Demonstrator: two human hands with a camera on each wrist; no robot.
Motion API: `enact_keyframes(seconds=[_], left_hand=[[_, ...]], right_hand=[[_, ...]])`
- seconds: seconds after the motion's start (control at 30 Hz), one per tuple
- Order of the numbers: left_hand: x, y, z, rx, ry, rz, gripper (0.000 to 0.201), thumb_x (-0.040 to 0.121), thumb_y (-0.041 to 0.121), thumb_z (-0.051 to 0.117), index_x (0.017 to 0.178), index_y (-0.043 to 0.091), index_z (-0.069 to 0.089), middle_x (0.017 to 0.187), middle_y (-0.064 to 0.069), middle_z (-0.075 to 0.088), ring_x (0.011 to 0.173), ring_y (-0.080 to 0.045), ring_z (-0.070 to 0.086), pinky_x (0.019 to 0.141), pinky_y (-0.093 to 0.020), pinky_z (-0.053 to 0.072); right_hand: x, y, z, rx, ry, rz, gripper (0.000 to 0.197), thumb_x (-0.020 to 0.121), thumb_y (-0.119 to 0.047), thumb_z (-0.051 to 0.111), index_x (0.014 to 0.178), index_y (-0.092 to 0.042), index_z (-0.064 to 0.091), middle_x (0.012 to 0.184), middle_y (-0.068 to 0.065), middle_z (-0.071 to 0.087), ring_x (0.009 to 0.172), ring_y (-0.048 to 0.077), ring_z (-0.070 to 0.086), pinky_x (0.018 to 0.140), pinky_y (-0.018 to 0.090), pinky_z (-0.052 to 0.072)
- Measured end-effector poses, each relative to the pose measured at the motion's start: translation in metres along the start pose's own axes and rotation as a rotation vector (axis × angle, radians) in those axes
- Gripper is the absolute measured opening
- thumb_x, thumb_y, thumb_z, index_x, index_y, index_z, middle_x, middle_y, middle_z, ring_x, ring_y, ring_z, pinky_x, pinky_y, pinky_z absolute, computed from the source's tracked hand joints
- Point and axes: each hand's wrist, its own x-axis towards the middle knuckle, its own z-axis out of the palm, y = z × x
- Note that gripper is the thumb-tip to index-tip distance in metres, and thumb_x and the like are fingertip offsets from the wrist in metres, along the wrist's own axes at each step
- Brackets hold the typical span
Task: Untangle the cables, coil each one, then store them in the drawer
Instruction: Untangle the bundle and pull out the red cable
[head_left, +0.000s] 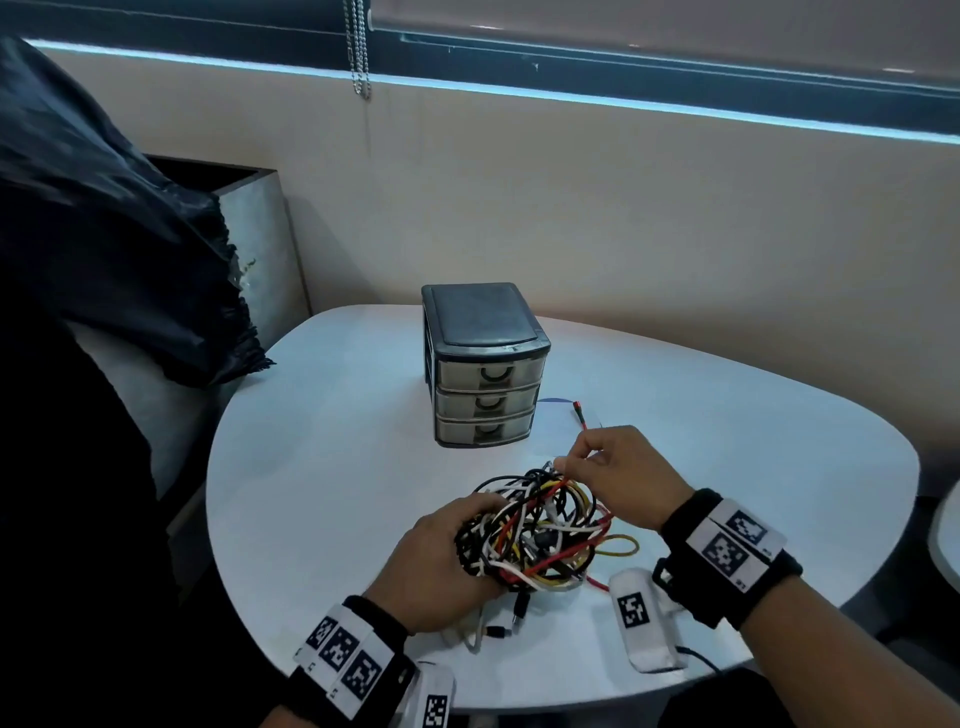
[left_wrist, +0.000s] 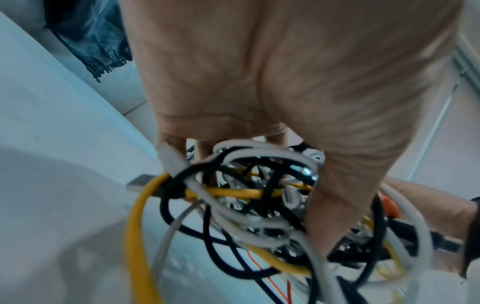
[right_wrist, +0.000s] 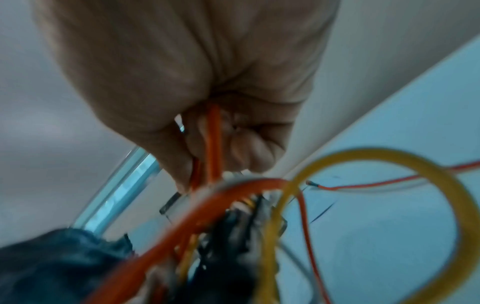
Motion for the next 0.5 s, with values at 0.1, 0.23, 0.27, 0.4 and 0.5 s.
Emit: enact_keyframes(seconds=[0.1, 0.23, 0.27, 0.4, 0.5], left_hand=[[0.003, 0.000, 0.001, -0.030, 0.094, -0.027, 0.063, 0.058, 0.051, 0.082, 0.117, 0.044, 0.060, 0.111, 0.021, 0.069, 0.103, 0.000, 0.065, 0.094, -0.034, 0.053], [0.004, -0.006, -0.007, -0.060, 0.059, -0.051, 0.061, 0.059, 0.034, 0.088, 0.114, 0.041, 0.063, 0.109, 0.014, 0.072, 0.102, -0.007, 0.068, 0.095, -0.040, 0.054], [0.003, -0.008, -0.010, -0.042, 0.031, -0.049, 0.063, 0.058, 0.031, 0.090, 0.114, 0.042, 0.063, 0.110, 0.015, 0.072, 0.102, -0.006, 0.068, 0.095, -0.039, 0.054], [0.004, -0.009, -0.020, 0.047, -0.016, -0.039, 0.067, 0.054, 0.034, 0.094, 0.112, 0.046, 0.062, 0.109, 0.022, 0.070, 0.099, -0.001, 0.067, 0.094, -0.035, 0.054], [0.006, -0.008, -0.021, 0.054, 0.010, -0.053, 0.066, 0.053, 0.037, 0.092, 0.111, 0.047, 0.063, 0.110, 0.024, 0.069, 0.101, 0.001, 0.067, 0.094, -0.034, 0.054]], right_hand=[[-0.004, 0.001, -0.001, 0.373, -0.058, 0.012, 0.012, 0.094, -0.004, 0.061, 0.083, -0.006, 0.055, 0.056, 0.010, 0.048, 0.054, 0.024, 0.052, 0.062, 0.032, 0.053], [-0.005, 0.006, 0.000, 0.437, -0.109, -0.002, 0.012, 0.097, 0.001, 0.051, 0.089, -0.007, 0.050, 0.051, 0.001, 0.035, 0.043, 0.015, 0.034, 0.059, 0.037, 0.054], [-0.004, 0.006, -0.002, 0.386, -0.114, -0.010, 0.011, 0.097, 0.001, 0.051, 0.089, -0.007, 0.050, 0.050, -0.001, 0.034, 0.042, 0.014, 0.031, 0.054, 0.033, 0.051], [-0.002, 0.012, -0.014, 0.080, -0.130, -0.081, 0.012, 0.097, -0.005, 0.051, 0.087, -0.008, 0.054, 0.053, 0.000, 0.034, 0.052, 0.019, 0.027, 0.047, 0.025, 0.030], [0.002, 0.015, -0.018, -0.105, -0.090, -0.092, 0.008, 0.094, -0.012, 0.061, 0.087, -0.011, 0.058, 0.053, -0.005, 0.043, 0.048, 0.013, 0.035, 0.054, 0.023, 0.034]])
